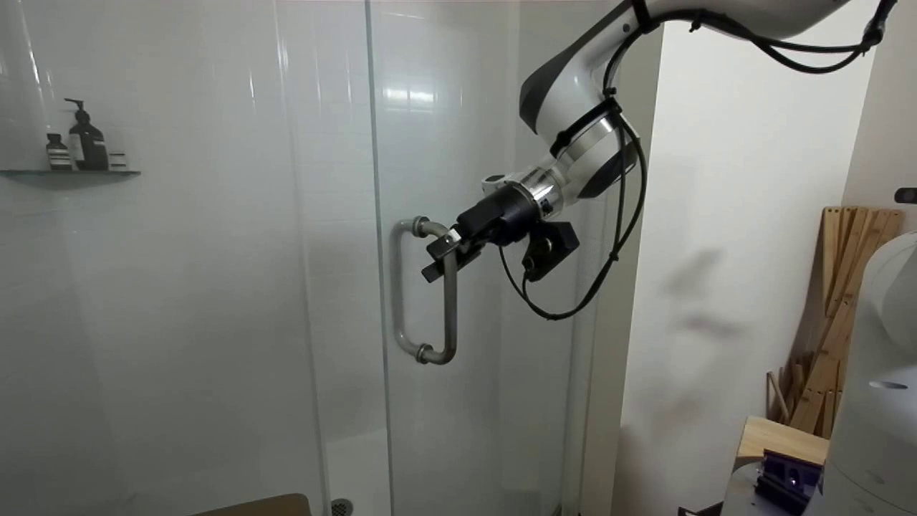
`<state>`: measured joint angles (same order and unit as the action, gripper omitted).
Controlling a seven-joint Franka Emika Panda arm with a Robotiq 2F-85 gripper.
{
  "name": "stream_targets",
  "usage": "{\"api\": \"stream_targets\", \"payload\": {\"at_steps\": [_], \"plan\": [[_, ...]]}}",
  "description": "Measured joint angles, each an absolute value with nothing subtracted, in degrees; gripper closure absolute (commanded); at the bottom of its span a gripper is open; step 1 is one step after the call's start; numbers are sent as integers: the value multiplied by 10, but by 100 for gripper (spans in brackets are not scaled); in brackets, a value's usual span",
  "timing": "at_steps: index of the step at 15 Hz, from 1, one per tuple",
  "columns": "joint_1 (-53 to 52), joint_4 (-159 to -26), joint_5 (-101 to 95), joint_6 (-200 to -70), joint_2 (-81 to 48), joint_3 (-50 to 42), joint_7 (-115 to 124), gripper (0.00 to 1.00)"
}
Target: Open the shower door.
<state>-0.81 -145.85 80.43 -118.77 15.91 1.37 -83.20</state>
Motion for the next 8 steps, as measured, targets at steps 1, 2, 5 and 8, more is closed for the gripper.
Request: {"api": "stream_targets", "payload": {"at_steps": [1,2,5,8], "plan": [[-7,-1467,803,-1180,166,10,-832,0],[-7,-1475,802,-1173,173,7,-832,0],[-1,-1498,794,-1155,196,0,-832,0],[6,-1518,772,-1133,219,-6,-832,0]]}}
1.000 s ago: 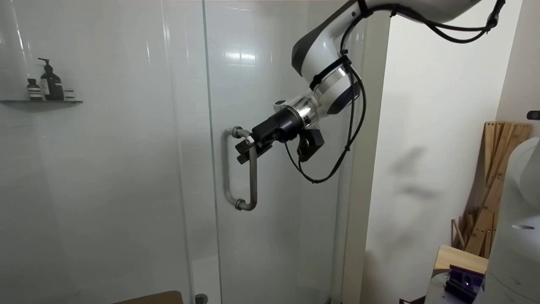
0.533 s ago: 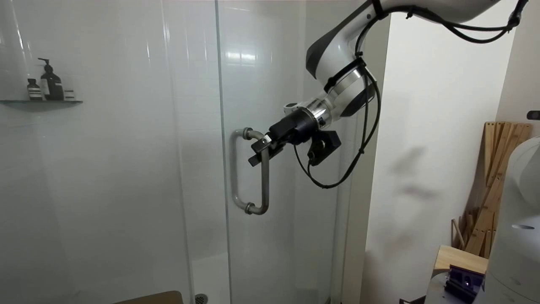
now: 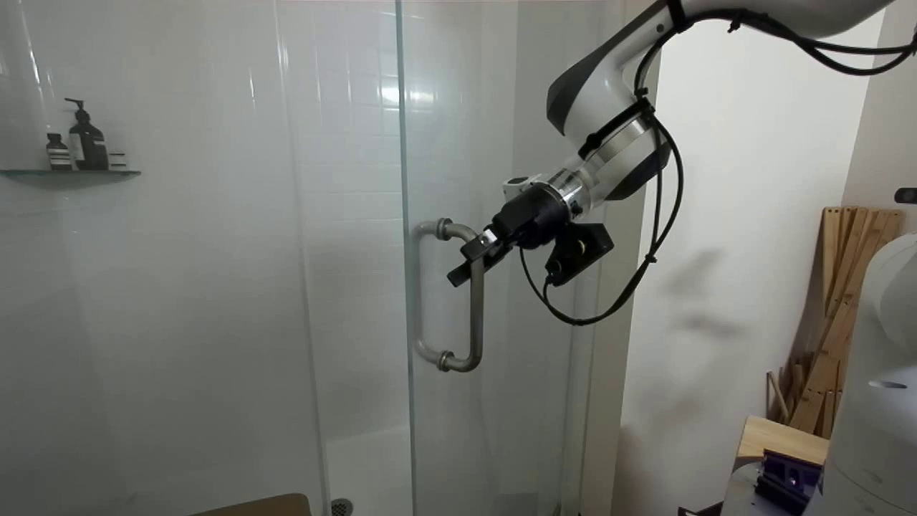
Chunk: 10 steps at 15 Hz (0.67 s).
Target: Open the shower door.
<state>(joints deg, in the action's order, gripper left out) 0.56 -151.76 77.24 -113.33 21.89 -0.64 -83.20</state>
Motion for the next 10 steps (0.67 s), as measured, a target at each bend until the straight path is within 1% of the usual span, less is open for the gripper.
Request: {"api": "stream_targets", "payload": {"at_steps": [10], "plan": [[14,-1531,758,-1119,235,-12,-831,0]]}}
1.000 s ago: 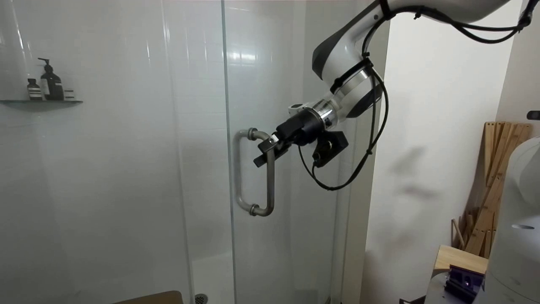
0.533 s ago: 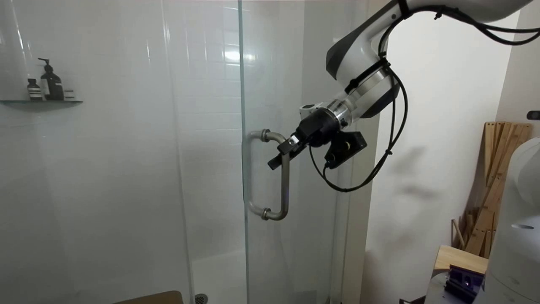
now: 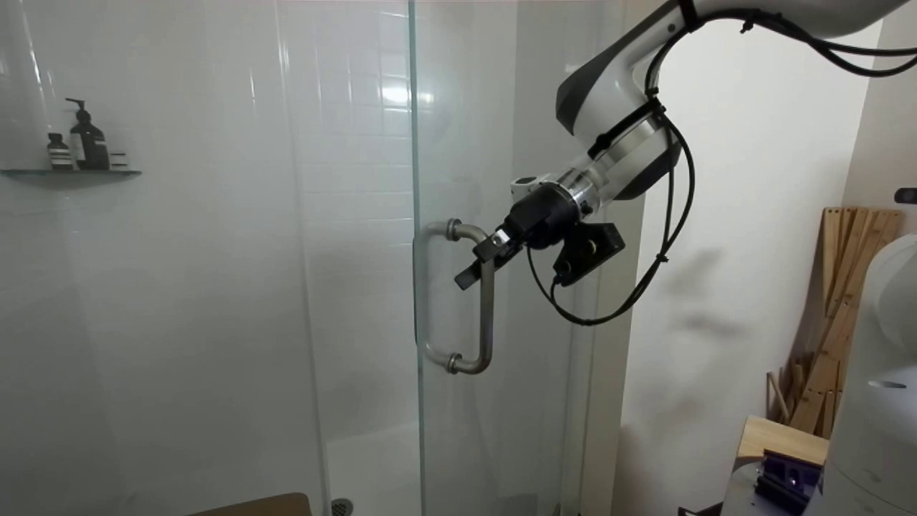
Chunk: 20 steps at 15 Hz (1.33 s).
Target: Open the shower door.
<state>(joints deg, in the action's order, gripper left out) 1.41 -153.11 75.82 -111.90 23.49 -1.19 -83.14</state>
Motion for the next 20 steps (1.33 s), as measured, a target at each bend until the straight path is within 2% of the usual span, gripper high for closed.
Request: {"api": "stream_targets", "payload": {"at_steps": [7,20], "plan": [[29,-1559,726,-1053,258,-41,-832,0],[133,-1593,551,-851,325,-139,-831,0]]}}
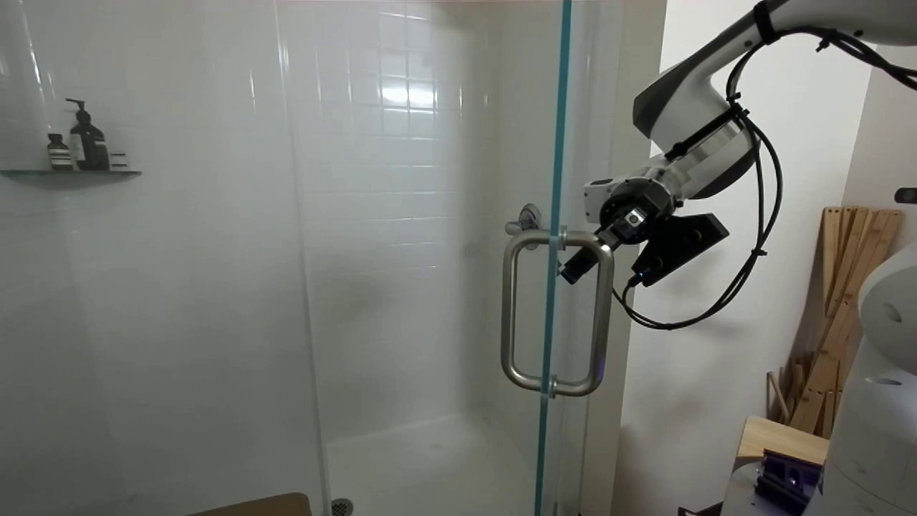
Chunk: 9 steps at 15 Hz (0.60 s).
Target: Open the shower door.
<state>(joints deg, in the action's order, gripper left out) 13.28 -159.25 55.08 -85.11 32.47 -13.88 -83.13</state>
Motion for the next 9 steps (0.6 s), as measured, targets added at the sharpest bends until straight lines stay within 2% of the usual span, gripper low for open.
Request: {"api": "stream_targets", "payload": {"at_steps": [9], "plan": [[164,-1591,504,-911,379,-122,-813,0]]}}
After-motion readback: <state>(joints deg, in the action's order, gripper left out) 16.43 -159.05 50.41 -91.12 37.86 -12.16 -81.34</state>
